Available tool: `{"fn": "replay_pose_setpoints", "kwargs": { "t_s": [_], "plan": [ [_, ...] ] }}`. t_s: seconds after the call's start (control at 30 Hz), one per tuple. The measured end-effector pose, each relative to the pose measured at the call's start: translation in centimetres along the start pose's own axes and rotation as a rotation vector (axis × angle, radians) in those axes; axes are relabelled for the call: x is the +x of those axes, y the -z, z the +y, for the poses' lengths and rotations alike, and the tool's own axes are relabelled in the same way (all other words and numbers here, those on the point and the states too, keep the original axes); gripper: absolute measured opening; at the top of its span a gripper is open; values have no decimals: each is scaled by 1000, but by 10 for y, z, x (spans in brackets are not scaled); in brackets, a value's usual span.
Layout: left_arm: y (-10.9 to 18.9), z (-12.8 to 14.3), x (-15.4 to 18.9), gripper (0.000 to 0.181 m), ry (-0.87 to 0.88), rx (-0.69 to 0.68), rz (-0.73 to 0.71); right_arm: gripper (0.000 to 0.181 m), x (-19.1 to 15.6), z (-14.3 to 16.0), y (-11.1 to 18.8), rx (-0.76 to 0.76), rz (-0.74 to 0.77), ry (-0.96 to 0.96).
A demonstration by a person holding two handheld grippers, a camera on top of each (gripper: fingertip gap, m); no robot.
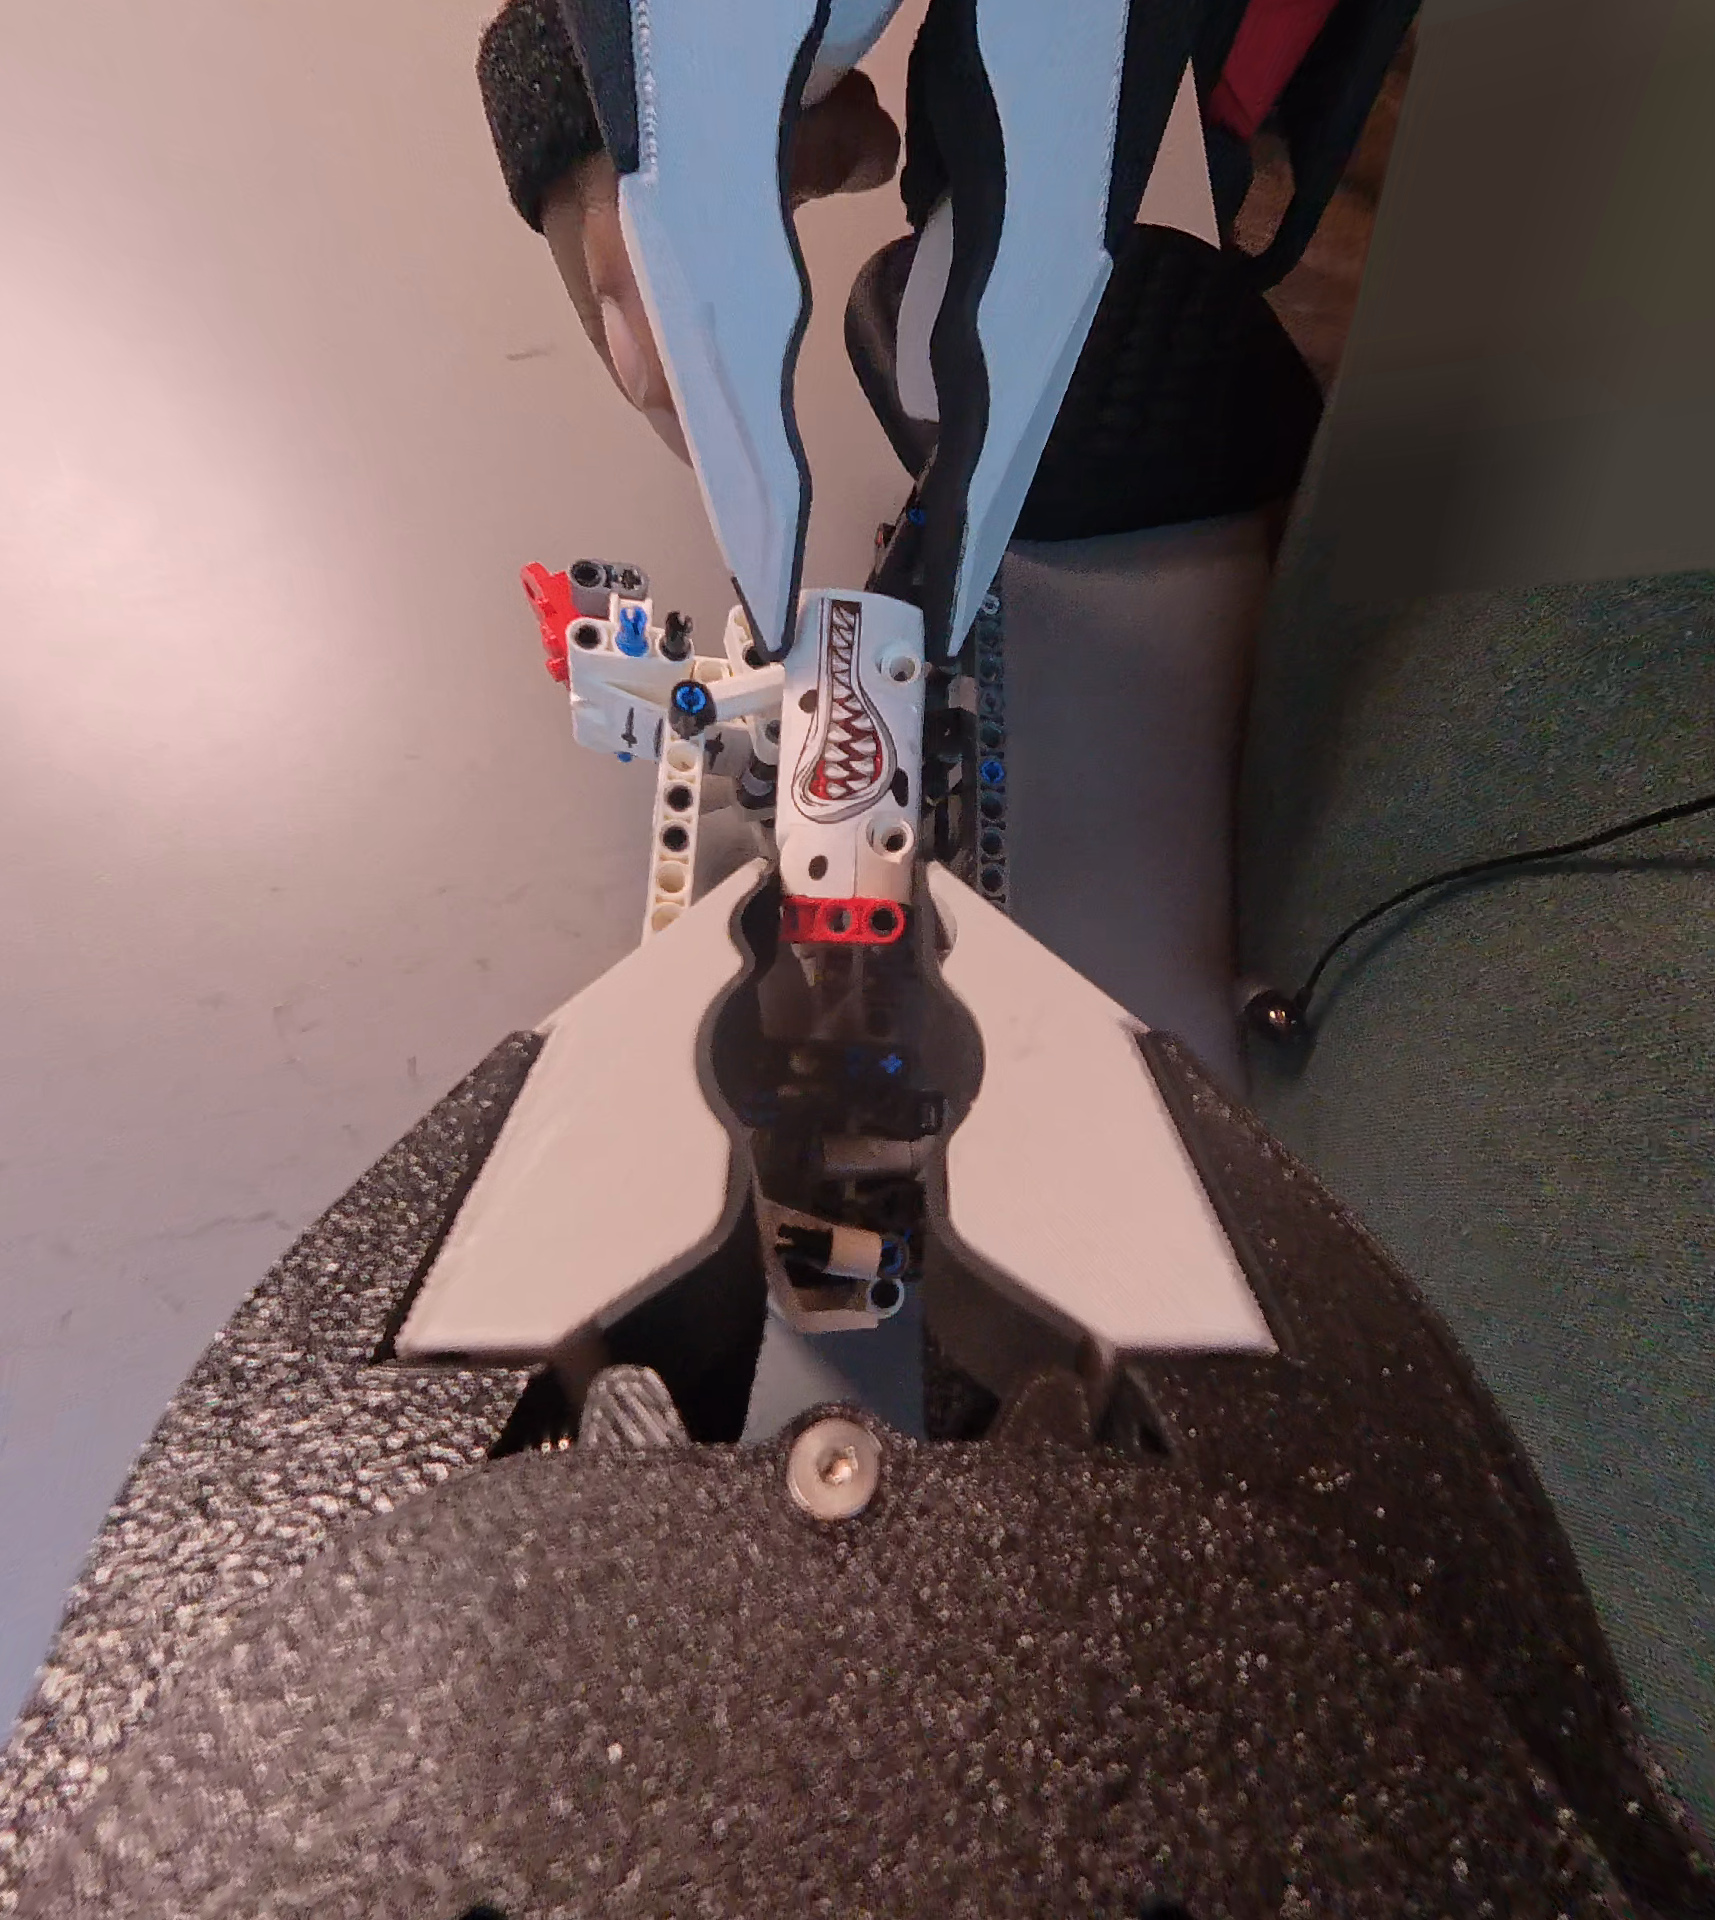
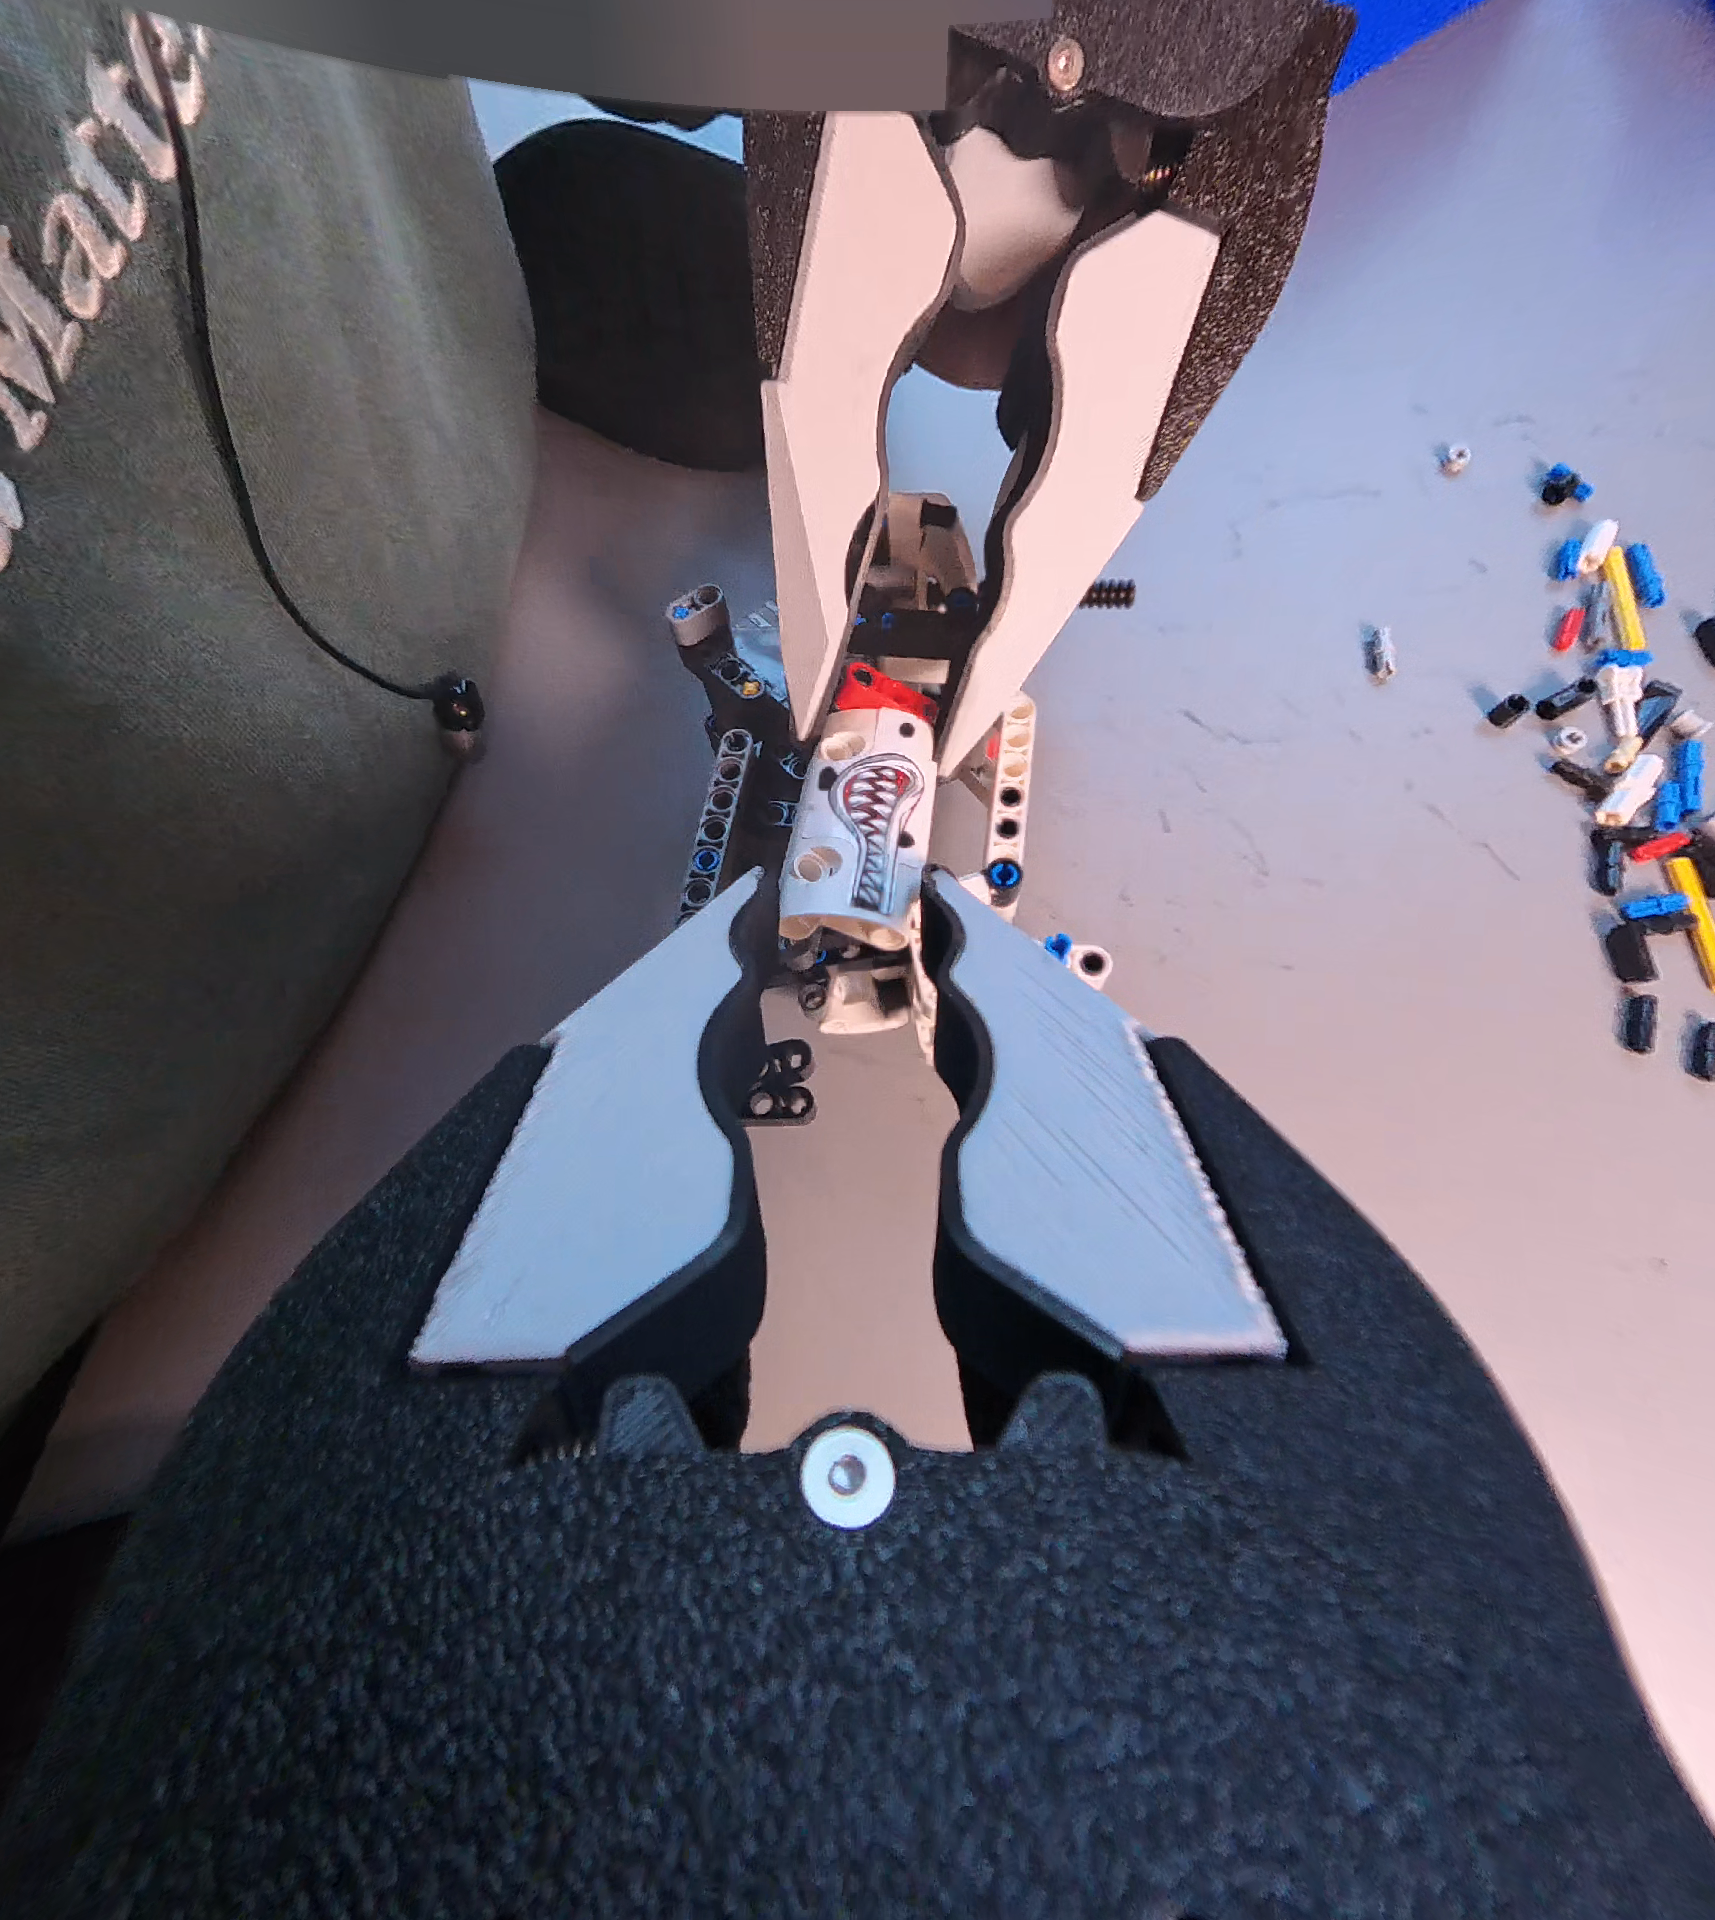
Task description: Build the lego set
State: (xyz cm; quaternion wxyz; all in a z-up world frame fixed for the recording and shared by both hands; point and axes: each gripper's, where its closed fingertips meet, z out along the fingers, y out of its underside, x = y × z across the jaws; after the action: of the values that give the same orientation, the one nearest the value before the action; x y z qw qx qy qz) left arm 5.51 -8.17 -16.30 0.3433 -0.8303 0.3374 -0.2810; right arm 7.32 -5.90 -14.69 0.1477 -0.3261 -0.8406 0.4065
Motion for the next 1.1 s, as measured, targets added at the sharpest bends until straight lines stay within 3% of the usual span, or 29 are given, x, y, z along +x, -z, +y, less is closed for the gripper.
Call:
{"fn": "replay_pose_setpoints", "kwargs": {
  "t_s": [0.33, 0.5, 0.67, 1.1],
  "plan": [
    [-7, -4, 11, 24, -95, 60, -74, 26, -15, 2, 4, 22, 69, 91],
    [-8, -7, 7, 24, -174, 117, -163, 32, -15, 3, 5, -5, 61, 22],
    [-9, -9, 6, 24, -260, 117, -209, 27, -13, 7, 1, -53, 70, 16],
    [-7, -9, 1, 24, -244, 96, -235, 28, -6, 10, 2, -100, 137, 65]
  ]
}}
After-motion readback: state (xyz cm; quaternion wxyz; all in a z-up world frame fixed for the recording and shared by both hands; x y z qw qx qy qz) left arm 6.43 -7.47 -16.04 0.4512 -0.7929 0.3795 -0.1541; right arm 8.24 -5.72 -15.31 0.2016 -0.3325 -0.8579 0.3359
